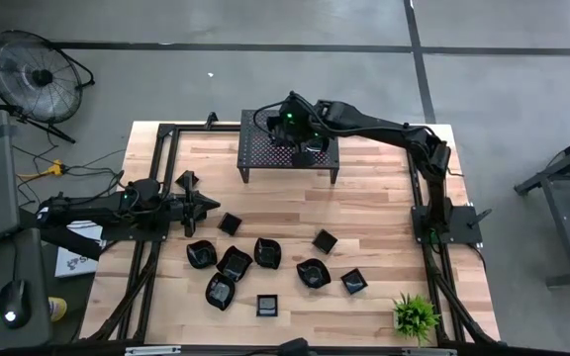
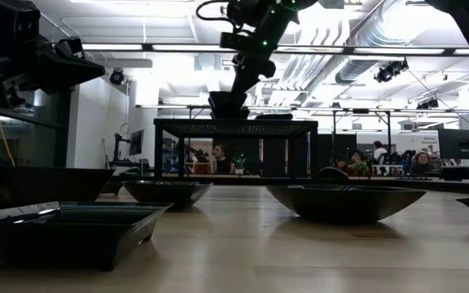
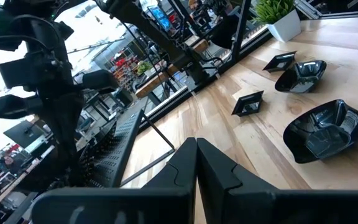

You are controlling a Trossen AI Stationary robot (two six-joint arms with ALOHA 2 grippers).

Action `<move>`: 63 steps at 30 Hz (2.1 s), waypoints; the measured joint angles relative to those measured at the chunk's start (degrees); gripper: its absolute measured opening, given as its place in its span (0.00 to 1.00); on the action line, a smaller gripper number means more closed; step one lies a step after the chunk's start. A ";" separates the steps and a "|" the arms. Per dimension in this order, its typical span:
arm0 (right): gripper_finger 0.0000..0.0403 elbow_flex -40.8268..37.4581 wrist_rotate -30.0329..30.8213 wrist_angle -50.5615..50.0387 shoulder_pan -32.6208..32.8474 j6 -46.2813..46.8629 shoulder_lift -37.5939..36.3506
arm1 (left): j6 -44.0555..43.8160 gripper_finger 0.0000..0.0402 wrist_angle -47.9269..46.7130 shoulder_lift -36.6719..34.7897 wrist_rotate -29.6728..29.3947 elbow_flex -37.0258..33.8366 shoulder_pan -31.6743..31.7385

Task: Pick & Place Mini shaped plates
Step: Stack the distorted square plate on top of the distorted square plate on the shelf, then stack the leaf-shaped plate on top of the leaf-shaped plate on the shelf

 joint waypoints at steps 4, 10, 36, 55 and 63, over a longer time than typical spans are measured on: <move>0.00 0.00 0.25 0.01 0.00 0.04 0.56 | 0.00 0.01 0.00 0.01 0.00 0.00 0.00; 0.00 0.00 -0.58 -0.11 0.00 0.04 0.86 | 0.00 0.01 0.00 0.02 0.00 0.00 -0.02; 0.14 0.00 1.11 -0.30 0.00 0.02 1.28 | 0.00 0.01 0.00 0.02 0.01 0.00 -0.02; 0.29 0.11 5.81 -2.12 4.04 4.62 -2.63 | 0.02 0.01 -0.01 0.01 0.00 0.00 -0.02; 0.29 0.11 2.12 -8.40 7.76 17.42 -5.69 | 0.02 0.01 0.00 0.02 0.00 0.00 0.00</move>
